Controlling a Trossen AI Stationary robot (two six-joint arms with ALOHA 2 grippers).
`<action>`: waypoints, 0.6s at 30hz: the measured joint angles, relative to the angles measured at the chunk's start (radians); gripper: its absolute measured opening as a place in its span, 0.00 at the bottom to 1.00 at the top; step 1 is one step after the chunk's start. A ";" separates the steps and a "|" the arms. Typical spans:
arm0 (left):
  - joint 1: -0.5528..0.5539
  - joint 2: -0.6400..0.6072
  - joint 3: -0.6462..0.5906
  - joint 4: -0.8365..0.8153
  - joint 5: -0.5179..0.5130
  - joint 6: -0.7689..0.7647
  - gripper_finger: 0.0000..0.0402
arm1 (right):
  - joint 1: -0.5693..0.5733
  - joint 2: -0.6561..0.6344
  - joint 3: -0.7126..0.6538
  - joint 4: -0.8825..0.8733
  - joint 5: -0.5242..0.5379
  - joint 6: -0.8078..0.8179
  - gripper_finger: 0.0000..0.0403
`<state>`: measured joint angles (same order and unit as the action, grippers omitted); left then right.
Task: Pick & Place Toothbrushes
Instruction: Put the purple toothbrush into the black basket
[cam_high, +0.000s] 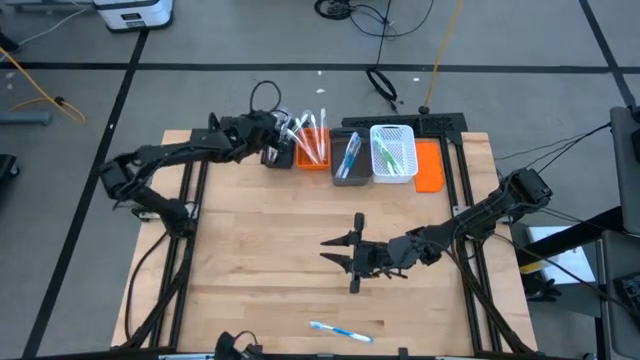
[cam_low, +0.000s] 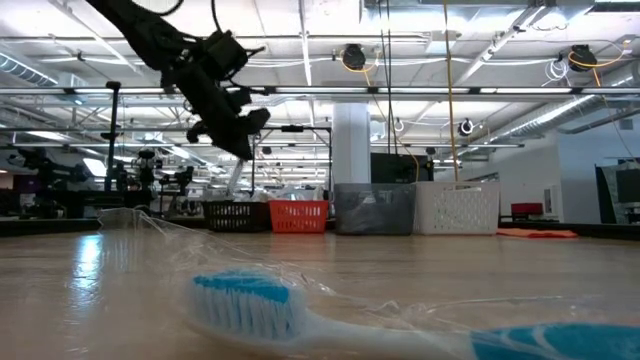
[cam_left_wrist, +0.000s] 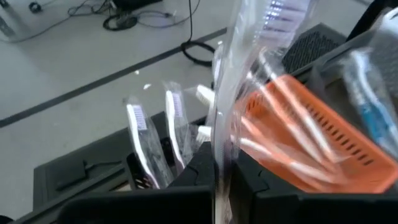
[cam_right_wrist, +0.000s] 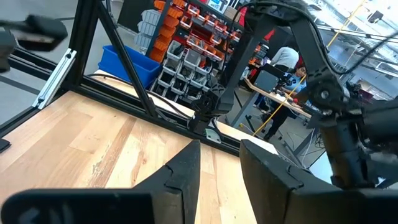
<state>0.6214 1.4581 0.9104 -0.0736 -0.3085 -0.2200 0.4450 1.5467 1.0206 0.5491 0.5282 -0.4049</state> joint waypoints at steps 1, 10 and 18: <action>0.004 0.014 0.000 0.007 0.003 0.000 0.02 | 0.000 0.000 0.000 0.000 0.000 0.000 0.26; 0.024 0.076 0.000 0.025 0.021 -0.026 0.03 | 0.000 0.000 0.000 0.000 0.000 0.000 0.26; 0.025 0.095 0.000 0.019 0.021 -0.054 0.10 | 0.000 0.000 0.000 0.000 0.000 0.000 0.26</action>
<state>0.6468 1.5536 0.9108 -0.0547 -0.2878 -0.2741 0.4450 1.5467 1.0206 0.5488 0.5278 -0.4049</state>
